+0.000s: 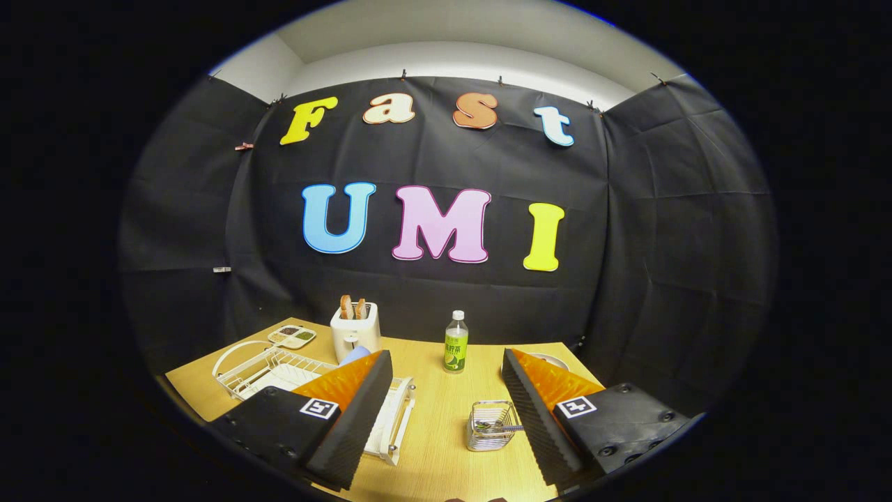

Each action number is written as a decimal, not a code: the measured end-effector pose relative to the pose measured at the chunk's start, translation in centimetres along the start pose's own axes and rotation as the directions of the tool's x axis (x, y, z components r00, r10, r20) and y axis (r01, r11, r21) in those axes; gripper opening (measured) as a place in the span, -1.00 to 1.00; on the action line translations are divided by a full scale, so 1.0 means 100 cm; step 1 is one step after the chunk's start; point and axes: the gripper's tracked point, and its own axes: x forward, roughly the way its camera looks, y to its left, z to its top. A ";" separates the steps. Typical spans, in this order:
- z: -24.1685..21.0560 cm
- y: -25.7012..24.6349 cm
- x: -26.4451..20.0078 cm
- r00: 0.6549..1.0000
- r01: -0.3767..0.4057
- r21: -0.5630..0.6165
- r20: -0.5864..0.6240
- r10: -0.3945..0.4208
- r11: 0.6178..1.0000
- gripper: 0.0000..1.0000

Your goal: Take the plate from the dish rack, then take the spoon from the basket and place it into the plate.

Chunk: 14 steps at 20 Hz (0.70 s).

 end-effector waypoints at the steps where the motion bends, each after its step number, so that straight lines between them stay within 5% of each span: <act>1: 0.000 0.001 0.001 1.000 -0.001 -0.002 -0.001 0.001 1.000 0.95; 14: 0.005 0.066 0.076 0.988 -0.083 -0.037 -0.131 0.078 0.996 0.94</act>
